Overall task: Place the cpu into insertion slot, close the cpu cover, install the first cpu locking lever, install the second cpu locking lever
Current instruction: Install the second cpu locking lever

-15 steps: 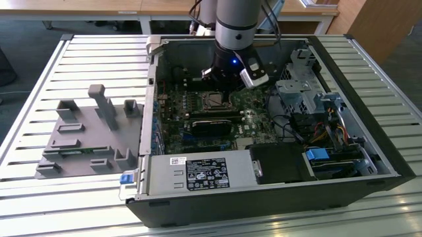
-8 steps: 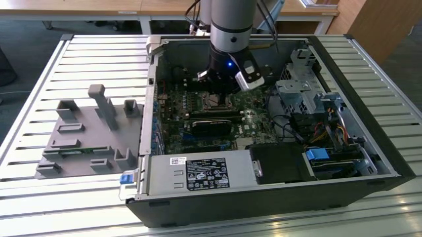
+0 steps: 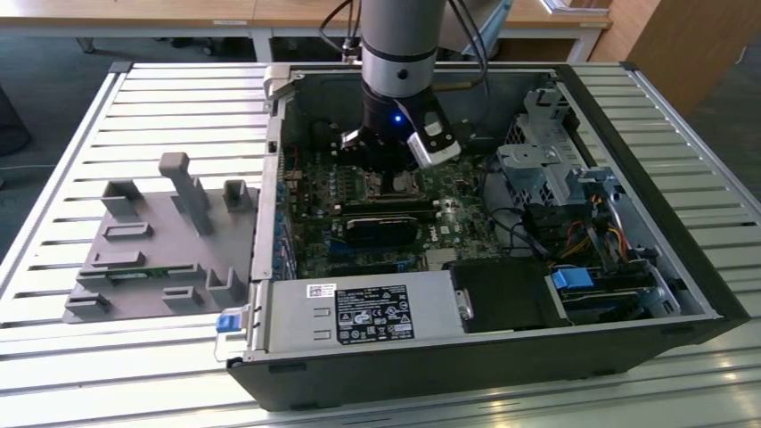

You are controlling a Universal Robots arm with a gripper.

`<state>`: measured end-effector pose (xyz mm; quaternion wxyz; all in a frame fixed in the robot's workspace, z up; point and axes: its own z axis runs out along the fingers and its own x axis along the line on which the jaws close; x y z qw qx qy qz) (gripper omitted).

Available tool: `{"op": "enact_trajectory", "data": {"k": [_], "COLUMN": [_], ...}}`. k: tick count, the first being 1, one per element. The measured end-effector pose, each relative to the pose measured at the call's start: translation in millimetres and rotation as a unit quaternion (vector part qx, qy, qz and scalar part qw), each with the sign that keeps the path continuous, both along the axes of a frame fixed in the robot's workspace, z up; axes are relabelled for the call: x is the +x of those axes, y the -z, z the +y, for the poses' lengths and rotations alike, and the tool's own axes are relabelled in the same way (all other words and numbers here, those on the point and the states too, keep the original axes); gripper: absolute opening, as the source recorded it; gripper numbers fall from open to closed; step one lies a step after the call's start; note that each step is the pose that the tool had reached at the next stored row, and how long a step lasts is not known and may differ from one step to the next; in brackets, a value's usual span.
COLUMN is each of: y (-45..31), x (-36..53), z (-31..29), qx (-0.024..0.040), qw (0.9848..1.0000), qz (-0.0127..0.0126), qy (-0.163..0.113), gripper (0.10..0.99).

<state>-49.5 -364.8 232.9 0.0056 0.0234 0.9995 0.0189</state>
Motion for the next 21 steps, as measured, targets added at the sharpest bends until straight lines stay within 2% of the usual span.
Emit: {"op": "enact_trajectory", "data": {"k": [5, 8, 17, 21], "y": [1.0, 1.9, 15.3, 16.7], "x": [-1.6, -5.7, -13.1, -13.9], "z": [-5.9, -7.3, -7.8, -11.8], "qx": [0.009, 0.0144, 0.0173, 0.032], "qw": [1.0, 0.9999, 0.9999, 0.9995], "qz": [-0.0001, -0.0001, -0.0001, -0.0001], "qy": [0.0, 0.0, 0.0, 0.0], "gripper": [0.106, 0.106, 0.106, 0.106]}}
